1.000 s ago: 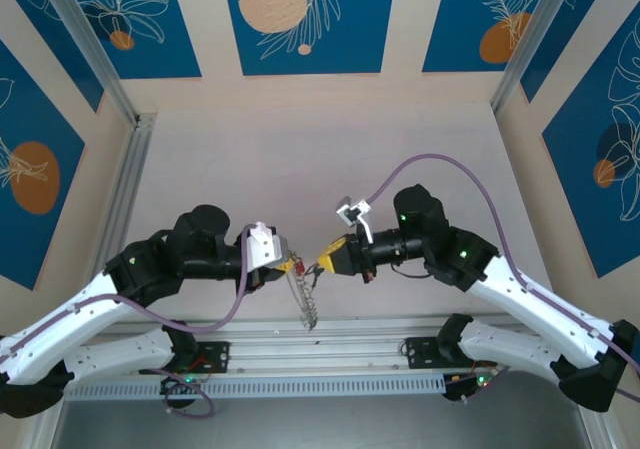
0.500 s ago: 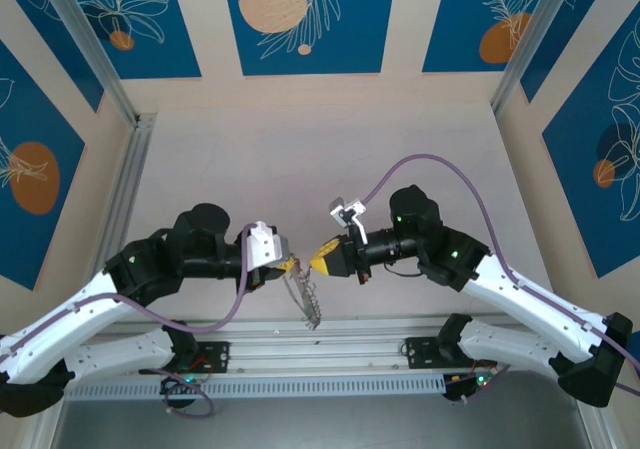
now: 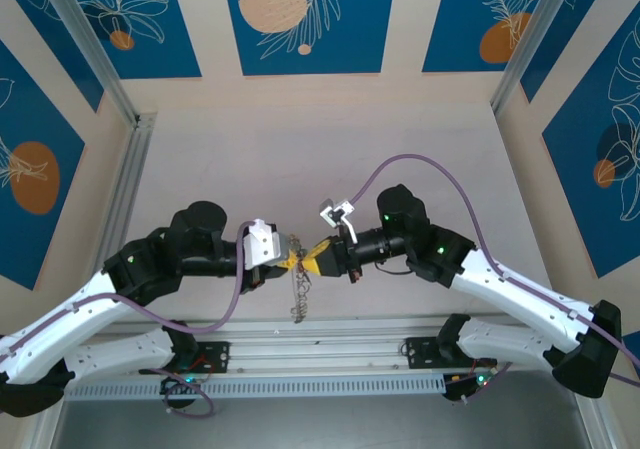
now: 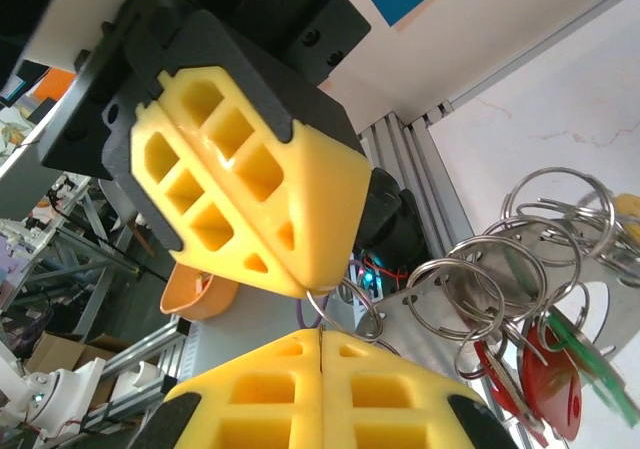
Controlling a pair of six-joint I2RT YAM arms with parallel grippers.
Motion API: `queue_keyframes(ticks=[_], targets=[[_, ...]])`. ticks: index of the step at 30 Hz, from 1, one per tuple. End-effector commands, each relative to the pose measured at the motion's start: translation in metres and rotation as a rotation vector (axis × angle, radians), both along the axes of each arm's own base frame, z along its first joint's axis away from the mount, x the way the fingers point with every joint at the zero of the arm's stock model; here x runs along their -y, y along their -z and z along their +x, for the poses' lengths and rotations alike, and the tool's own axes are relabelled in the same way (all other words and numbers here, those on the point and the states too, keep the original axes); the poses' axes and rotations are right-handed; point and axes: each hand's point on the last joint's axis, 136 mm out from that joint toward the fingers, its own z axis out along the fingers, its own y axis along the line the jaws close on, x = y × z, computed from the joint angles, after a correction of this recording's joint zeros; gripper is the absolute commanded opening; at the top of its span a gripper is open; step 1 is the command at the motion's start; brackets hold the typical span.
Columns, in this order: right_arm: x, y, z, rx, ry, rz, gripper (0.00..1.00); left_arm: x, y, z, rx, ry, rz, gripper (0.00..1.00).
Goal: Put the keys on the keyring
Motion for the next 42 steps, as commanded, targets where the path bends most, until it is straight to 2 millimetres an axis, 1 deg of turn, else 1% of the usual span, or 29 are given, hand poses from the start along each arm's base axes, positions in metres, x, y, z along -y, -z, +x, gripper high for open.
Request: queue_keyframes(ticks=[1, 9, 15, 25, 32, 42], targets=[[-0.001, 0.003, 0.000, -0.018, -0.006, 0.001, 0.00, 0.005, -0.030, -0.008, 0.032, 0.041, -0.111, 0.00], [0.001, -0.001, 0.008, -0.030, 0.025, 0.023, 0.00, 0.005, -0.031, -0.012, 0.029, 0.055, -0.123, 0.00], [0.004, 0.000, 0.012, -0.033, 0.047, 0.025, 0.00, 0.005, -0.029, -0.008, 0.032, 0.037, -0.114, 0.00], [0.007, 0.000, 0.018, -0.047, 0.065, 0.040, 0.00, 0.006, -0.031, -0.008, 0.031, 0.042, -0.120, 0.00], [0.012, -0.007, 0.009, -0.023, 0.043, 0.072, 0.00, 0.006, -0.029, -0.006, 0.034, 0.030, -0.117, 0.00], [0.010, -0.006, 0.001, -0.017, 0.007, 0.062, 0.00, 0.006, -0.029, -0.007, 0.032, 0.029, -0.123, 0.00]])
